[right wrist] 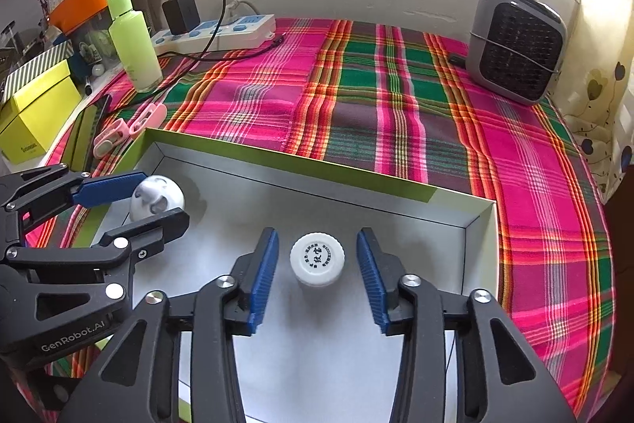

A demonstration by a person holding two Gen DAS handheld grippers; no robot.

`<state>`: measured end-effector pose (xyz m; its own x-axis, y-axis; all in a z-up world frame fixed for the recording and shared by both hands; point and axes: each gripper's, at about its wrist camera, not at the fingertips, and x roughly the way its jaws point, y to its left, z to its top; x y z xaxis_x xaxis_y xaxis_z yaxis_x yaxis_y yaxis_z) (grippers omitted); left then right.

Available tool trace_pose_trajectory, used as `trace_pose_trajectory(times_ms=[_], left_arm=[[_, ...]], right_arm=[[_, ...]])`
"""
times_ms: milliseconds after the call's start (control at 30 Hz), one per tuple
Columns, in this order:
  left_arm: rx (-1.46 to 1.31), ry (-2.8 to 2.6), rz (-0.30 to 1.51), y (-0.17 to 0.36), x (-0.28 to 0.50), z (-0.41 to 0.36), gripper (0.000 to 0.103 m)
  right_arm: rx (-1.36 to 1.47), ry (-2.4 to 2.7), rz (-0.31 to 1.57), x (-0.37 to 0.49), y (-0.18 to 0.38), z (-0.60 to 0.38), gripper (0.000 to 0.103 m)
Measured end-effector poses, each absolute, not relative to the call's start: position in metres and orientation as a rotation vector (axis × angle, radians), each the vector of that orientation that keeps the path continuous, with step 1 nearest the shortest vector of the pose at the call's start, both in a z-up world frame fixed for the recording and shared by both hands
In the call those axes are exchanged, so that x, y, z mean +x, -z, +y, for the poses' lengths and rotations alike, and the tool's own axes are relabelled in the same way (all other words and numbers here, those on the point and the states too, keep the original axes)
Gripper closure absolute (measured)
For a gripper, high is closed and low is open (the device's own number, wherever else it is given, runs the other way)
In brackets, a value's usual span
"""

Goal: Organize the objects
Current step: 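Lower both held objects into the tray and open both grippers, then withdraw both grippers from the tray back toward the remaining objects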

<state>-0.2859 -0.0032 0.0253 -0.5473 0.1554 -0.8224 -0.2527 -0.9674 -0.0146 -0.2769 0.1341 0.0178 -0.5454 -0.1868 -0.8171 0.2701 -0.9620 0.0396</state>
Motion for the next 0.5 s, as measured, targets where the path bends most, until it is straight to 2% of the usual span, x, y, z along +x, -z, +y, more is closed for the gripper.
trace_pose_trajectory(times_ms=[500], left_arm=[[-1.272,-2.618,0.079,-0.052,-0.253,-0.017,0.053]], right_arm=[[1.271,2.62,0.072,-0.244,-0.04,0.148,0.056]])
